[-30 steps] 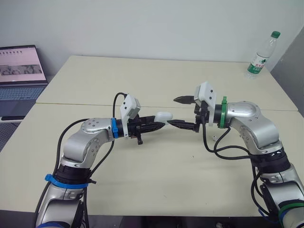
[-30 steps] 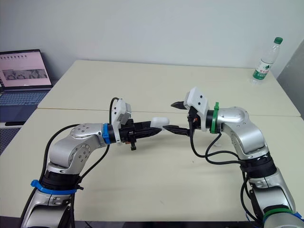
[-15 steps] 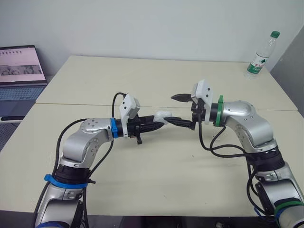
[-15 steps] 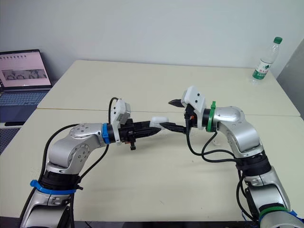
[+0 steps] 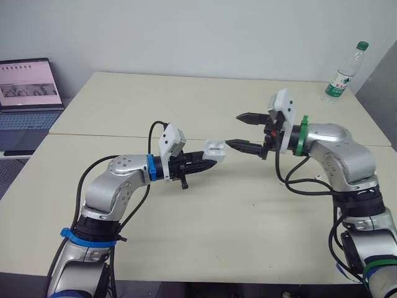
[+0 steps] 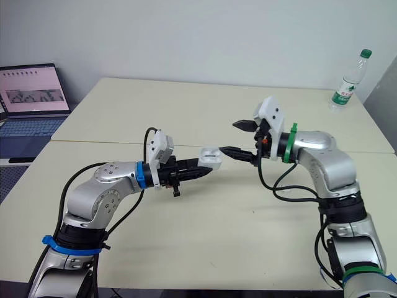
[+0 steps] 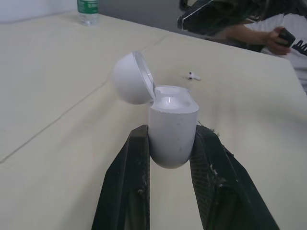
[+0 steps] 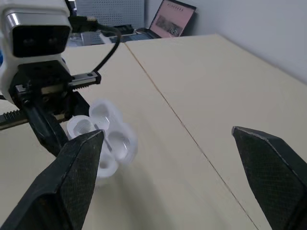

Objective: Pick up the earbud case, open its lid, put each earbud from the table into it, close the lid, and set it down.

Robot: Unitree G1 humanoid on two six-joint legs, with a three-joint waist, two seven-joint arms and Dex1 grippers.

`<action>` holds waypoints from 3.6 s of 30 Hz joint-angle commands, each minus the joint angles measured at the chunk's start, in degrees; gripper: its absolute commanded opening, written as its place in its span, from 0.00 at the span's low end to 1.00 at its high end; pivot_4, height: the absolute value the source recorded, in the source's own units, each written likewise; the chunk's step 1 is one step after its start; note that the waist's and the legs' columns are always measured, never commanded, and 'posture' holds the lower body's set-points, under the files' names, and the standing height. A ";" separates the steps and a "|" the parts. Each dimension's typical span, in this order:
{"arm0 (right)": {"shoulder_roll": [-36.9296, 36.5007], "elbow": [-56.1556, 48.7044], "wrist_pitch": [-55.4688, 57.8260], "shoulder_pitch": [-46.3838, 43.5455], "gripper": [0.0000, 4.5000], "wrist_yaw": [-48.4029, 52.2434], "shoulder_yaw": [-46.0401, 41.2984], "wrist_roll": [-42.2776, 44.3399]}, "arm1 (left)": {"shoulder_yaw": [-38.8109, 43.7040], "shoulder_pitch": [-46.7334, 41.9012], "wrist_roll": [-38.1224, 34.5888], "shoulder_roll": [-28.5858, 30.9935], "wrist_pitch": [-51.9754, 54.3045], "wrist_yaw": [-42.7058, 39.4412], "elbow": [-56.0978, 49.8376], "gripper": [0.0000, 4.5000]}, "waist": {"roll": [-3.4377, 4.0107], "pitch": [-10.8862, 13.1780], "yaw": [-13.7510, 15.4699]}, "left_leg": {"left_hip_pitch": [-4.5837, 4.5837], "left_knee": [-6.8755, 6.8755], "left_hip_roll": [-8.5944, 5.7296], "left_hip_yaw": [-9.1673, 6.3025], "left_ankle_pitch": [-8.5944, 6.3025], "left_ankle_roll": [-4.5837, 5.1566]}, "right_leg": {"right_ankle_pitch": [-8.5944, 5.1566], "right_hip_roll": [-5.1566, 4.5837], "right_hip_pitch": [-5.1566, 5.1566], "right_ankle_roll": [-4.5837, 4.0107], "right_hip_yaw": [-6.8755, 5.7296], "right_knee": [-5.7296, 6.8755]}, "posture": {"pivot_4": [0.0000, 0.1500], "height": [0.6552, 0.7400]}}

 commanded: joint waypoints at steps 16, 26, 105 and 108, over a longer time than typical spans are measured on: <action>-11.94 11.17 -10.02 14.62 0.99 6.56 4.16 -12.60 | 1.06 10.36 13.03 -12.89 -18.68 23.34 -5.68 0.17 | 0.00 0.00 -0.12 | 0.00 -0.03 0.05 0.18 -0.04 0.07 | 0.17 0.00 0.07 0.26 0.17 -0.33 | 1.00 1.00; -8.68 16.00 -15.75 16.12 0.99 4.00 3.95 -16.21 | 1.45 9.56 12.15 -11.24 -17.22 23.12 -6.23 0.17 | 0.00 -0.01 -0.20 | 0.03 -0.03 0.04 0.19 -0.04 0.07 | 0.17 0.05 0.10 0.26 0.18 -0.34 | 1.00 1.00; -31.12 52.94 -49.77 14.39 0.46 24.03 7.80 -37.02 | -0.13 8.89 14.88 -14.22 -20.59 27.30 -6.74 0.17 | 0.28 -0.05 -0.23 | 0.80 -0.05 -0.01 0.37 -0.06 0.08 | 0.15 0.01 0.88 0.27 0.37 -0.45 | 1.00 1.00; -30.92 52.86 -49.75 14.55 0.42 23.93 7.75 -36.90 | -0.17 8.78 14.82 -14.14 -20.55 27.20 -6.68 0.17 | 0.27 -0.05 -0.29 | 0.81 -0.05 -0.01 0.37 -0.06 0.08 | 0.15 0.01 0.88 0.27 0.36 -0.46 | 1.00 1.00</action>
